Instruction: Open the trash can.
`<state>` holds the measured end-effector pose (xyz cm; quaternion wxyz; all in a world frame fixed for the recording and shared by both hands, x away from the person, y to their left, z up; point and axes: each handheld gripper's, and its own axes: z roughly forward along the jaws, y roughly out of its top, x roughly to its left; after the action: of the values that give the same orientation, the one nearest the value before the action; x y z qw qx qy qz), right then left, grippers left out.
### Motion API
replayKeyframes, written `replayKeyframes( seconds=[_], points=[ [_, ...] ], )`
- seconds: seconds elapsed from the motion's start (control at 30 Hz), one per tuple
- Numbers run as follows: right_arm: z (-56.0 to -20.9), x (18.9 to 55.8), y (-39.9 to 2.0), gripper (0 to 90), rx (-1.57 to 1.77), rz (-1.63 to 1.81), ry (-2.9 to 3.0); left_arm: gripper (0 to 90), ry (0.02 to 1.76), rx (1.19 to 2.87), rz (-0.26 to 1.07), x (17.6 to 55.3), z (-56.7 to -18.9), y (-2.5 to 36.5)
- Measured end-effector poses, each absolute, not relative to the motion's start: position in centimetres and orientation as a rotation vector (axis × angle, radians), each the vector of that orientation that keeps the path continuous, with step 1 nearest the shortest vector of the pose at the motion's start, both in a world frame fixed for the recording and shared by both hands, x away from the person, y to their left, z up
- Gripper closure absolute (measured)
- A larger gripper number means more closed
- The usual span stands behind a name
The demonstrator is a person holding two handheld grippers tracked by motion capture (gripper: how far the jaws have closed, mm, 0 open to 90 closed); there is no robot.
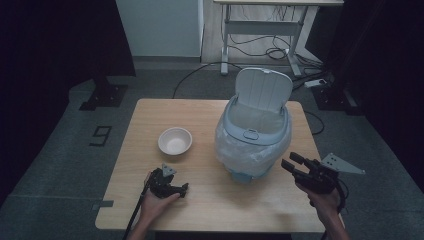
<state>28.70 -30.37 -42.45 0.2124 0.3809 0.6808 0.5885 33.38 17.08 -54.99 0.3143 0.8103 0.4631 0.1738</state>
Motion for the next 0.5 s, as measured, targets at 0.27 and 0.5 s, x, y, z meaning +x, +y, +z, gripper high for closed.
replayKeyframes(
  seconds=[0.27, 0.5],
  points=[
    [-47.6, 29.2, -32.2, 47.6, 1.198, 1.532, 1.934, 4.3, 1.222, 2.136, 0.461, 33.3, -55.0, 17.1],
    [-51.4, 30.0, -33.0, 44.1, 1.307, 1.475, 2.015, 4.5, 1.222, 2.133, 0.461, 33.3, -55.0, 17.1]
  ],
)
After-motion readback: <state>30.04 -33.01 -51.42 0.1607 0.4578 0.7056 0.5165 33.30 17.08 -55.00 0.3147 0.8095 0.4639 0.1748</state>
